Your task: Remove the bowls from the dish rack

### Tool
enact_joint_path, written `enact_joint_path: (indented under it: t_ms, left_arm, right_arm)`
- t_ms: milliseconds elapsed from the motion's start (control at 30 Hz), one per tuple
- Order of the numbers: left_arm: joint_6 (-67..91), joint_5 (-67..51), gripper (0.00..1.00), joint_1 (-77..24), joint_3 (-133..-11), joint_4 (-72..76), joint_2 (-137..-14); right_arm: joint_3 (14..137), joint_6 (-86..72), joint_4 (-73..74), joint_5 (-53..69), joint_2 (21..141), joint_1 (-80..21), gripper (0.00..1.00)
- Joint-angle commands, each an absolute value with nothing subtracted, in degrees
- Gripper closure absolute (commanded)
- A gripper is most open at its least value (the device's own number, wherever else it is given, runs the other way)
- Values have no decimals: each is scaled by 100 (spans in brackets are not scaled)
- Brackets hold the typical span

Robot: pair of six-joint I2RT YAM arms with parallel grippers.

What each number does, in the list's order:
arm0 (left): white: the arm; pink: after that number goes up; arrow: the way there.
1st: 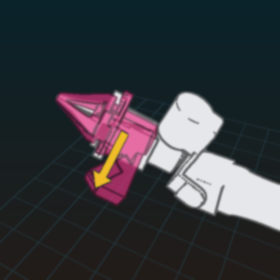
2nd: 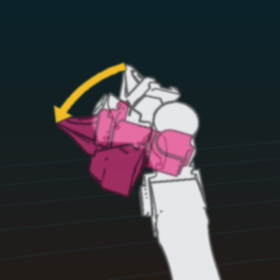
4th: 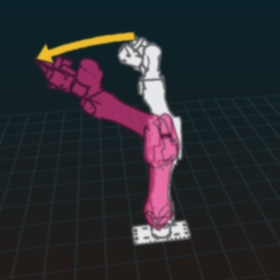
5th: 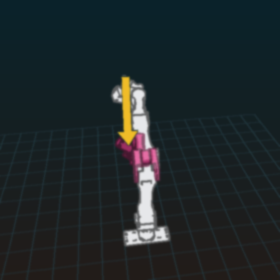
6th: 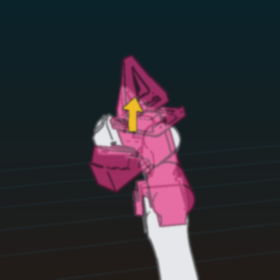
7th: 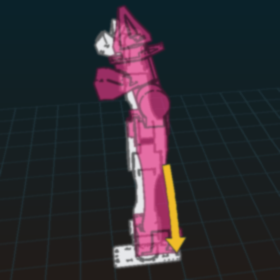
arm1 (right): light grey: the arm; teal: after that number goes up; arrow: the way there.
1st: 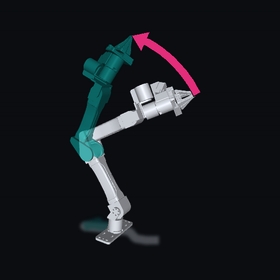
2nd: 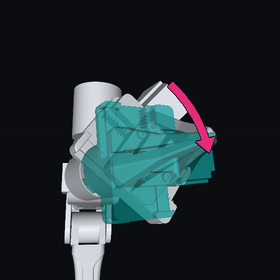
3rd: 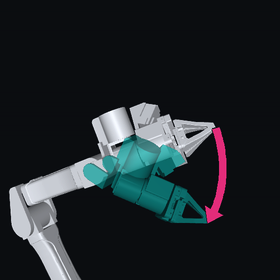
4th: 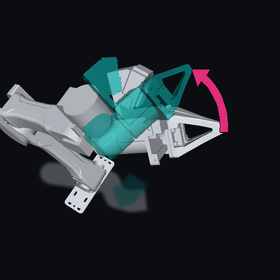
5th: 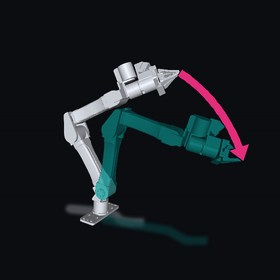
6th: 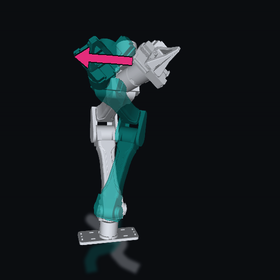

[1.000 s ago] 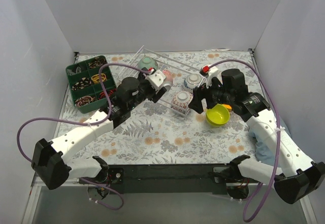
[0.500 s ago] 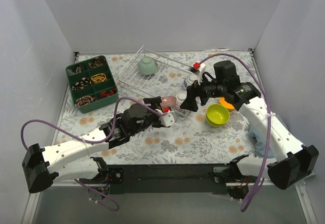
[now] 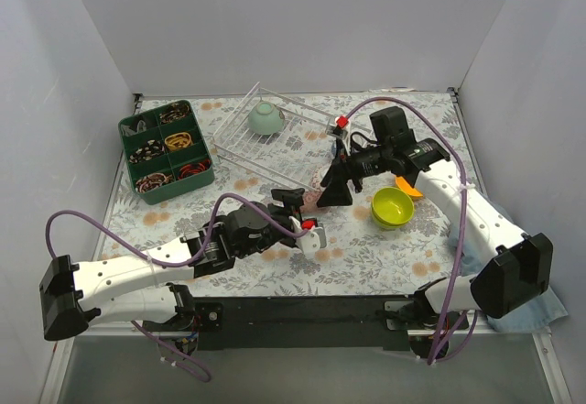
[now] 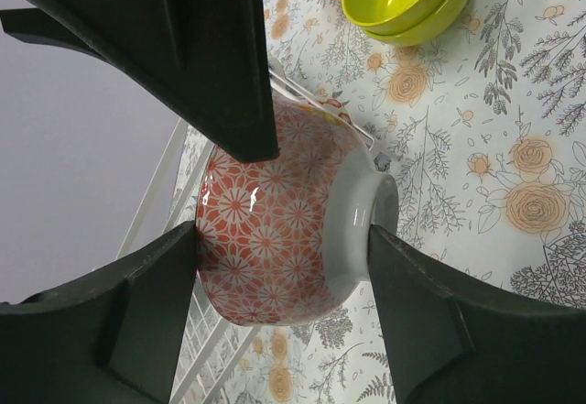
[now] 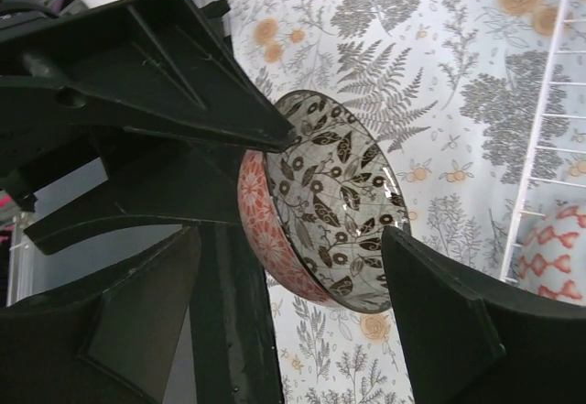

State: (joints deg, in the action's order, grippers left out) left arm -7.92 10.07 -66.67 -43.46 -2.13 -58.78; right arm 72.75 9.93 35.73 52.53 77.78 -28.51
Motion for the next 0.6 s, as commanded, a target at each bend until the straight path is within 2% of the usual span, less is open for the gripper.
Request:
enact_joint_path:
  t_ms: [0,233,333,367,433,467,533,567]
  left_arm:
    - [-861,967,90,-6732,-4412,114,-5783]
    - [-756,888,89,-6759,-4430,132,-5897]
    - [-634,835,88,-6759,-4482,141,-5985]
    - [-598,809,88,-6759,-4500,149,-6003]
    - [-528,765,88,-6768,-4491,167,-6029]
    - [-484,756,88,-6768,-4474,167,-6021]
    - [-457,773,87,-6768,-4439,184,-6021]
    - [-396,782,87,-6768,-4421,193,-6003]
  right_arm:
    - [7444,1371,3875,6098,7901,-2926,14]
    - [7137,1652,4254,6346,7980,-3181,25]
    - [7058,1758,4359,6363,8007,-3261,37]
    - [7005,1784,4368,6363,8007,-3287,46]
    - [6961,1802,4412,6354,8007,-3296,58]
    - [6917,1810,4421,6354,7989,-3296,71]
    - [6882,1828,4447,6346,7972,-3305,83]
    - [6873,1828,4447,6337,7928,-3305,93]
